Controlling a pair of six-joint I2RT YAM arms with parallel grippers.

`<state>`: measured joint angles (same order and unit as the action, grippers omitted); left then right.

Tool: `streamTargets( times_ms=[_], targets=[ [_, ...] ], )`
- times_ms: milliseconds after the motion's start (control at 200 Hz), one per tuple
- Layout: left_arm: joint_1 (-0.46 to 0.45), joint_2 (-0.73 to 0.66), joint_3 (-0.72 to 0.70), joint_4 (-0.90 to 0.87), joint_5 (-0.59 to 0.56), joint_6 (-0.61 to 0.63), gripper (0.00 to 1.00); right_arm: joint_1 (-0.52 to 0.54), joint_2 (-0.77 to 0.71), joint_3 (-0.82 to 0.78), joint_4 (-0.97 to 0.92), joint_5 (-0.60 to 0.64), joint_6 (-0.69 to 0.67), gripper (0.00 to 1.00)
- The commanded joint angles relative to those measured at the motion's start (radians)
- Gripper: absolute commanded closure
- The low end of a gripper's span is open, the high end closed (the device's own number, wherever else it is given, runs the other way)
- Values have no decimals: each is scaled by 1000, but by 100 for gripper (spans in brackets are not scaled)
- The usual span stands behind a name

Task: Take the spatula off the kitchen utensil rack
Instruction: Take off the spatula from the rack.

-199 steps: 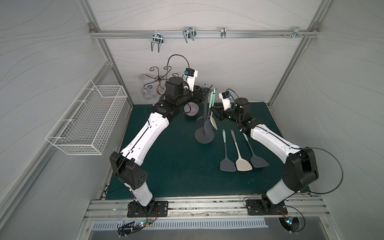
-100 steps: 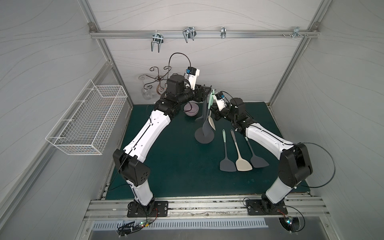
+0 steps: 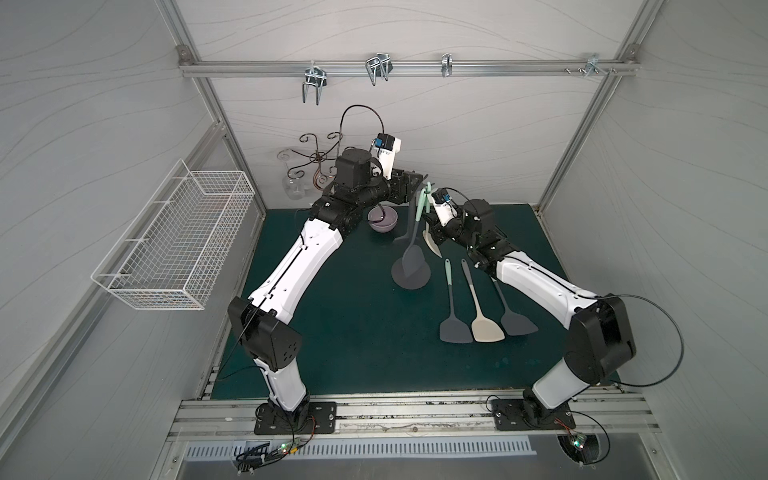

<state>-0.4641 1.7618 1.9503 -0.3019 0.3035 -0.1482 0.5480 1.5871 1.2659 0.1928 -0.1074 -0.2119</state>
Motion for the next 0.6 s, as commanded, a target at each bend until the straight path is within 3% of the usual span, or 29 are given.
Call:
streamTargets(
  times_ms=[0, 595],
  targets=[
    [1, 20, 32, -22, -57, 24, 35, 12, -80, 12, 59, 29, -17, 100],
    [1, 50, 32, -103, -128, 55, 35, 9, -151, 23, 57, 168, 96, 100]
  ],
)
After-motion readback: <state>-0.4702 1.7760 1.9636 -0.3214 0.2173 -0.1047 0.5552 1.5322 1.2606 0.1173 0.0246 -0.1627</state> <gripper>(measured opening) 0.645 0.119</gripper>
